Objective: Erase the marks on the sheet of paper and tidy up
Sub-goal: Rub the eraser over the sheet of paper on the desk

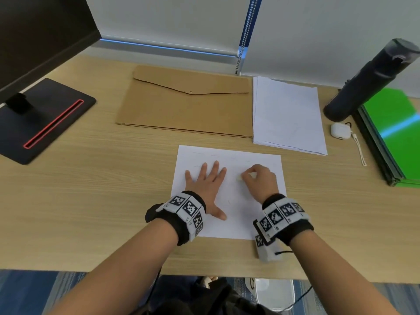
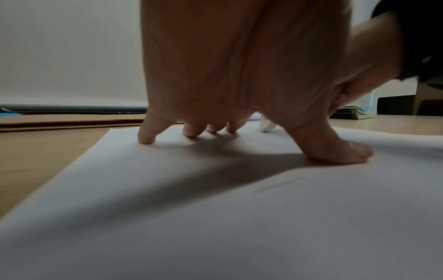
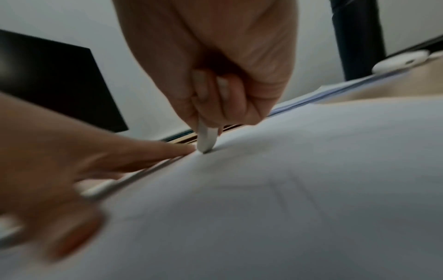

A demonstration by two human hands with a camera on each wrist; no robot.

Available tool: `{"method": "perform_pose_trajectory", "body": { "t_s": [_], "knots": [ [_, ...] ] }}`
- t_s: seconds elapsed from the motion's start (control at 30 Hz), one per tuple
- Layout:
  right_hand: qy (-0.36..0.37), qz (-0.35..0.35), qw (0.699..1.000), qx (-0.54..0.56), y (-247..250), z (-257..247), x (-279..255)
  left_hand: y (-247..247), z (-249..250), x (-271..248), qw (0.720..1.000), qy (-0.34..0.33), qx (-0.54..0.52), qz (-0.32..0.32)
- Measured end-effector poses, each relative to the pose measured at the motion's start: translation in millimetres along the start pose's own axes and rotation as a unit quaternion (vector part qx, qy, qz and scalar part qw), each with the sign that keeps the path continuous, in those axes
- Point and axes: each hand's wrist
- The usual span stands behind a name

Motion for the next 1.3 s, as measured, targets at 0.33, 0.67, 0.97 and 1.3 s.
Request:
{"method": "perform_pose_trajectory", "body": {
  "t_s": [0.33,0.67,0.97,1.3],
  "knots": [
    [0.017,-0.113,0.993,0.023,-4.5,2.3,-8.2,-0.2,-0.1,2.1,1.000,0.000,-0.005,-0.003],
    [0.022,-0.081,0.996,-0.009,-16.3,7.5,-17.8,-0.8,0.7,1.6,1.000,-0.001,-0.004,-0.003],
    [0.003,-0.064,0.998,-0.018,-12.5,1.0,-13.7,1.4,1.9,1.0,1.000,-0.003,0.001,-0.006],
    [0.021,-0.065,0.997,-0.024,-18.4,1.3,-23.3,6.0,5.7,-0.3,1.000,0.006,-0.010,-0.016]
  ]
}}
Point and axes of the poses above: each hand's wrist, its own x-axis towards the middle knuckle, its own y-axis out of the back of the hand, z = x × y, and after that the axes turned 10 degrees about x, right-handed
